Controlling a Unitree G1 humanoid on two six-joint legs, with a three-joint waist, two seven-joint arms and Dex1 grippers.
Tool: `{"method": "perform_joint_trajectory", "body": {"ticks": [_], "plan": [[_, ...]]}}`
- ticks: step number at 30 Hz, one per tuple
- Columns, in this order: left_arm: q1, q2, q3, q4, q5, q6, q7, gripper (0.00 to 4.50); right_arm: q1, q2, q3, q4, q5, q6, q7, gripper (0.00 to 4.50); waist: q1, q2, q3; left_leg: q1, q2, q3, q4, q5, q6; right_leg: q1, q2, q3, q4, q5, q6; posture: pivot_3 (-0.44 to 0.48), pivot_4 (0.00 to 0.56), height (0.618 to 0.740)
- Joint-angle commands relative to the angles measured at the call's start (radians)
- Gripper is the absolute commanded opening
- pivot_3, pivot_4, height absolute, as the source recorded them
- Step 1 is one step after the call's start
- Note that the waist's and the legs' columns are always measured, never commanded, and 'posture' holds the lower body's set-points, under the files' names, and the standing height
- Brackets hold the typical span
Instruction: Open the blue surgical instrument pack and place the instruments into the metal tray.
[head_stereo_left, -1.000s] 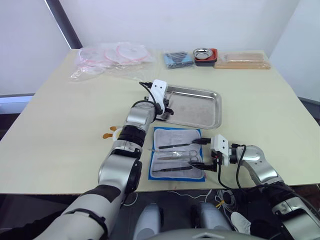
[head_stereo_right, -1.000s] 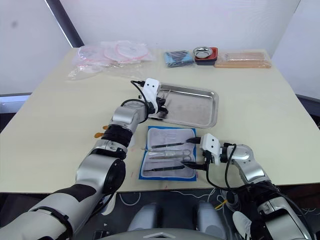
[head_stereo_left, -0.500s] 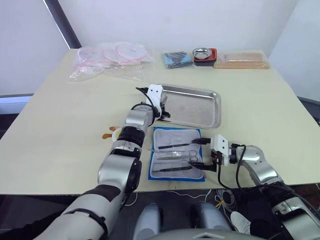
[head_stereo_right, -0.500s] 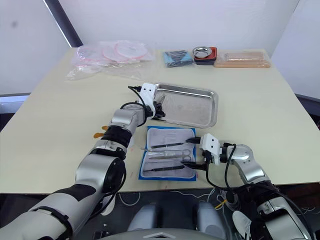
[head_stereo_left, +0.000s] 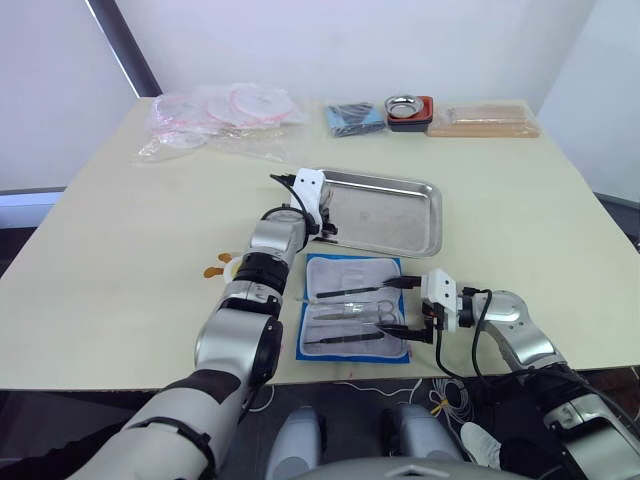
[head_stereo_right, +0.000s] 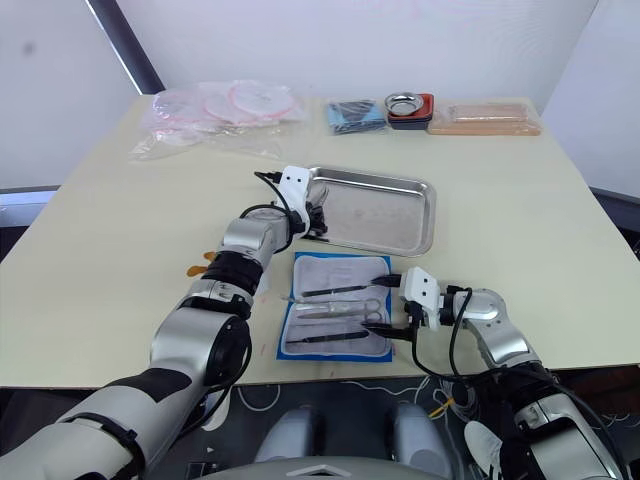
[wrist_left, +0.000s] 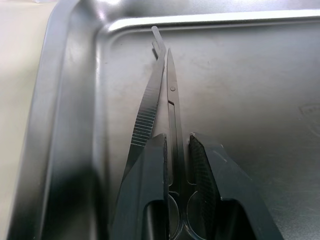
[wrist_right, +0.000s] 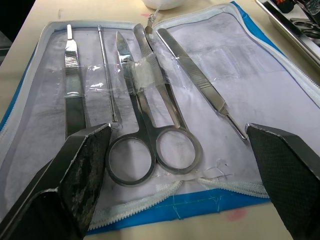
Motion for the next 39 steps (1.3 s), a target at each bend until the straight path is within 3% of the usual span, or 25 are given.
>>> {"method": "perform_joint_trajectory", "body": {"ticks": [1, 5, 13, 19, 22, 34, 39], "plan": [[-0.009, 0.002, -0.014, -0.071, 0.007, -0.008, -0.019, 0.79, 0.082, -0.035, 0.086, 0.159, -0.152, 0.058, -0.01, 4.5, 0.0, 0.0, 0.0, 0.0, 0.0, 0.0, 0.0, 0.0, 0.0, 0.0, 0.0, 0.0, 0.0, 0.0, -0.001, 0.0, 0.15, 0.74], [-0.003, 0.005, -0.018, -0.136, 0.0, -0.013, -0.049, 0.79, 0.082, -0.036, 0.085, 0.159, -0.152, 0.057, -0.011, 4.5, 0.0, -0.001, 0.002, 0.0, 0.0, 0.0, 0.0, 0.0, 0.0, 0.0, 0.0, 0.0, 0.0, -0.001, -0.001, 0.0, 0.15, 0.74], [0.079, 0.078, -0.057, -0.307, -0.018, -0.111, -0.232, 0.79, 0.086, -0.038, 0.083, 0.159, -0.15, 0.057, -0.011, 4.5, -0.002, 0.001, 0.003, 0.0, 0.0, 0.0, -0.001, -0.001, -0.001, 0.0, -0.001, 0.0, -0.001, -0.001, -0.001, 0.0, 0.15, 0.74], [0.187, 0.215, -0.055, -0.446, -0.086, -0.331, -0.545, 0.79, 0.082, -0.037, 0.08, 0.161, -0.146, 0.056, -0.008, 4.5, -0.001, 0.002, 0.004, 0.0, 0.0, 0.0, -0.001, -0.001, -0.002, 0.0, -0.001, 0.0, -0.001, -0.001, -0.001, 0.0, 0.15, 0.74], [0.218, 0.281, -0.045, -0.454, -0.113, -0.368, -0.64, 0.79, 0.083, -0.033, 0.081, 0.165, -0.135, 0.054, 0.01, 4.5, 0.0, 0.003, 0.004, 0.001, 0.001, 0.0, -0.001, -0.001, -0.002, -0.001, -0.003, 0.0, -0.001, -0.001, -0.002, 0.0, 0.15, 0.74], [0.394, 0.47, 0.001, -0.627, -0.281, -0.383, -0.995, 0.79, 0.071, -0.044, 0.069, 0.175, -0.098, 0.05, 0.096, 4.5, 0.0, 0.004, 0.009, 0.0, 0.002, -0.001, -0.008, -0.001, -0.001, -0.001, -0.007, 0.001, -0.006, -0.001, -0.002, 0.0, 0.15, 0.74], [0.446, 0.573, -0.004, -0.698, -0.358, -0.295, -1.141, 0.79, 0.046, -0.05, 0.065, 0.209, -0.112, 0.029, 0.11, 4.5, 0.004, 0.002, 0.009, -0.001, 0.002, -0.001, -0.013, -0.001, -0.001, -0.001, -0.009, 0.0, -0.014, -0.001, -0.002, 0.0, 0.15, 0.74]]}}
